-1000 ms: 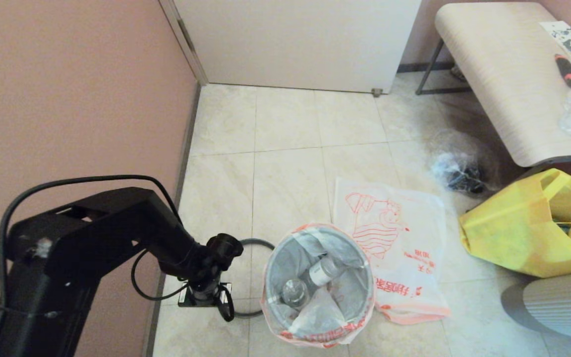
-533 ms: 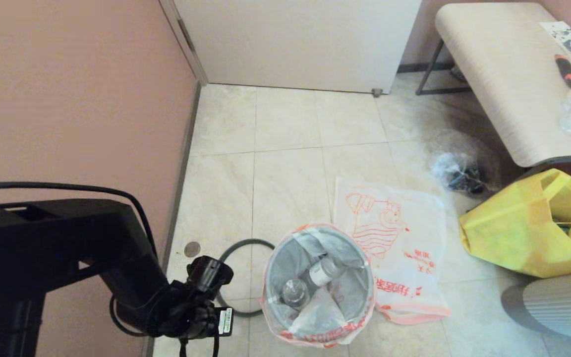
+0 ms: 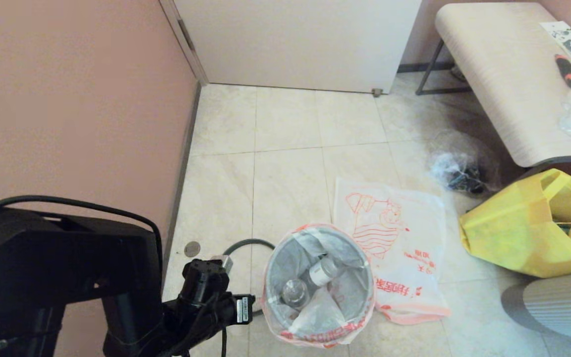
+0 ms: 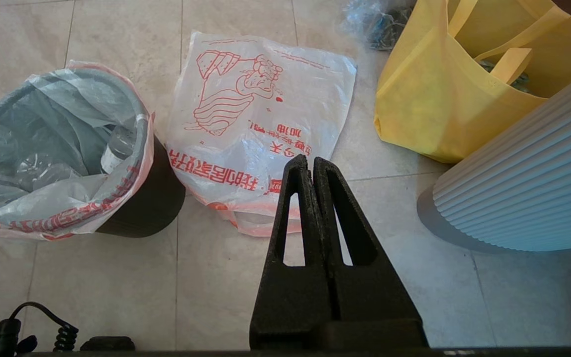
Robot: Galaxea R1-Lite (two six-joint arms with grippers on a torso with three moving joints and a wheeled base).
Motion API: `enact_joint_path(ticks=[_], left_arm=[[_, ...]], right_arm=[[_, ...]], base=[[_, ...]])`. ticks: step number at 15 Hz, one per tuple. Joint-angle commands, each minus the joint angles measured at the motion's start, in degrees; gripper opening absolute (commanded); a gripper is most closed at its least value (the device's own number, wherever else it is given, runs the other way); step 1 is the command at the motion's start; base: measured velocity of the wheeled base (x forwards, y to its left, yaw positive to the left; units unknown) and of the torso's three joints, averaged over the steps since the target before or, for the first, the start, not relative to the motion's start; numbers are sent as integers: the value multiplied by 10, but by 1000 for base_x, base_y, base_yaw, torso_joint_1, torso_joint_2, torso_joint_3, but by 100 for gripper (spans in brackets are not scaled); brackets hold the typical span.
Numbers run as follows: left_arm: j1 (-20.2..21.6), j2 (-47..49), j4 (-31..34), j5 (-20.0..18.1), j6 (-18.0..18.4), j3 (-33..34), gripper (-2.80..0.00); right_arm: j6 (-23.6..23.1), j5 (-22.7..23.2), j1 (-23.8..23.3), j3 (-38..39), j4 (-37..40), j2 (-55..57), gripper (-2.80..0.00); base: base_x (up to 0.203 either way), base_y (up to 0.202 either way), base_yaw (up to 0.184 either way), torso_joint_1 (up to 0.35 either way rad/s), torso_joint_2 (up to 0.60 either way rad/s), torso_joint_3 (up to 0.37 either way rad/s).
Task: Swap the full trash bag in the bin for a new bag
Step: Place the trash bag on the floor
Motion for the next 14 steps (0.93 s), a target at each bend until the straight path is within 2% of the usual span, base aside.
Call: enact_joint_path(ticks=[1,5,8,12,14], left_arm=[[-3,13,-16,0,-1,6,0],[-9,16,-16,0,0,8,0],[-10,28,-16,1,17,-13,0],[-6,56,-14,22,21,-51,0],[-3,59,-15,22,35,-53,0]], right_arm=[[0,0,0,6,0,0,-280],[0,0,0,6,0,0,-280],[0,0,0,6,0,0,-280],[0,0,0,6,0,0,-280],[0,0,0,6,0,0,-280]], base=[[0,0,0,0,0,0],[0,0,0,0,0,0],[0,0,0,0,0,0],[0,0,0,0,0,0],[0,0,0,0,0,0]])
